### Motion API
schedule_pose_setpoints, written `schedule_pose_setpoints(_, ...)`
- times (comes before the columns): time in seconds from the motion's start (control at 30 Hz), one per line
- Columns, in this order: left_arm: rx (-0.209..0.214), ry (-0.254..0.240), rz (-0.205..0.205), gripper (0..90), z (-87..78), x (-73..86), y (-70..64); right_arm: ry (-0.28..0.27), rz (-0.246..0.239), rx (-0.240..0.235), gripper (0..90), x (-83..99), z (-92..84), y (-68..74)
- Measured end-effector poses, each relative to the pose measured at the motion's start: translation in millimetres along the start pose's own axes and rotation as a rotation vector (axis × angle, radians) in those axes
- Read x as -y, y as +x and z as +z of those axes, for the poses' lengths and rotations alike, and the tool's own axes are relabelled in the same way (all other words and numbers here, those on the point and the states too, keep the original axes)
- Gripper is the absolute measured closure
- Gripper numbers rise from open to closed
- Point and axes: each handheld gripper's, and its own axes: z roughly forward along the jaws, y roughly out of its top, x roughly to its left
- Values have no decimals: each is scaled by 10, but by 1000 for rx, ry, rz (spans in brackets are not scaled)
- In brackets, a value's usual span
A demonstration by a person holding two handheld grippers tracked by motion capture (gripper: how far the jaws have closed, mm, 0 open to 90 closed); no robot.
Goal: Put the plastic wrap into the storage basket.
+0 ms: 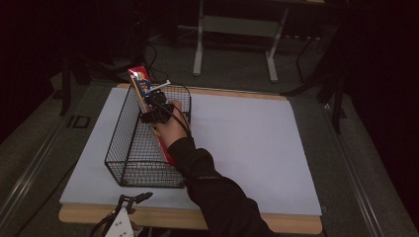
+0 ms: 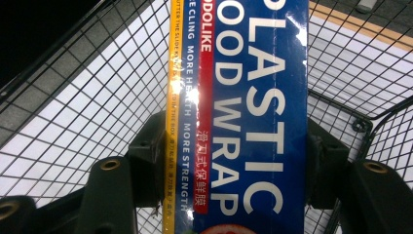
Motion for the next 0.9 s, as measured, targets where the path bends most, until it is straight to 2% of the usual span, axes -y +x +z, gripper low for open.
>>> schedule_pose_setpoints(0.2,-1,1,3,2,2,-3,-4,62,-4,12,390,80,82,5)
schedule_pose_setpoints(0.33,-1,0,2,2,6,-2,-3,66,-13,17,390,144,112,-3)
schedule_pose_setpoints(0.4,-2,-1,3,2,4,-2,-5,66,-1,3,390,172,120,-21)
schedule_pose_setpoints(0.5,-2,2,2,2,6,0,-4,64,-11,15,389,205,135,-19)
schedule_pose_setpoints(0.9,1,4,0,2,14,1,-3,59,-13,-12,377,220,132,-40)
